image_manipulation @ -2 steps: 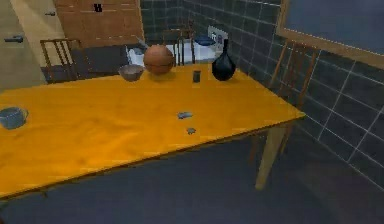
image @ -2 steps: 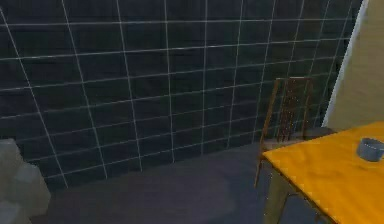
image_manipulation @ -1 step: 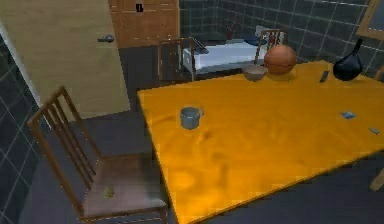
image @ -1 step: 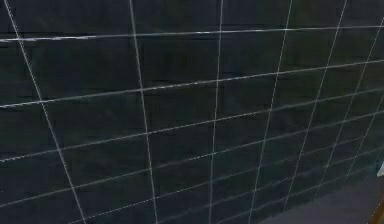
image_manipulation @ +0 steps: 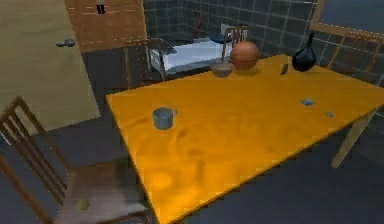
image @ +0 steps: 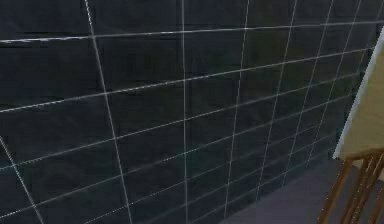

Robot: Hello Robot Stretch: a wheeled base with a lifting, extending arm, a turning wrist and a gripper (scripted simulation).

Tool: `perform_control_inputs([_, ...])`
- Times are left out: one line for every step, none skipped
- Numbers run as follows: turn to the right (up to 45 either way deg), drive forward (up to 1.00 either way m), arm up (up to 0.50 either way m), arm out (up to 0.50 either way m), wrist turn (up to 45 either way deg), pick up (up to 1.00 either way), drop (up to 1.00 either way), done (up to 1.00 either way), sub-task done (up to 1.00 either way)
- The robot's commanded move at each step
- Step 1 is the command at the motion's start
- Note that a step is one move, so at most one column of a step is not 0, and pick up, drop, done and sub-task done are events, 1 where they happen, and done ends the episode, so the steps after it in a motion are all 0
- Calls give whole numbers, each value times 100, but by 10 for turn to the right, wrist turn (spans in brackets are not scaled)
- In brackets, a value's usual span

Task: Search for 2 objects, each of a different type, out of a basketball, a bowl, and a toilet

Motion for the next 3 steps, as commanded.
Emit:
perform_control_inputs([0, 50, 0, 0, 0, 0, 0, 0, 0])
perform_control_inputs([450, 0, 0, 0, 0, 0, 0, 0, 0])
perform_control_inputs([0, 75, 0, 0, 0, 0, 0, 0, 0])
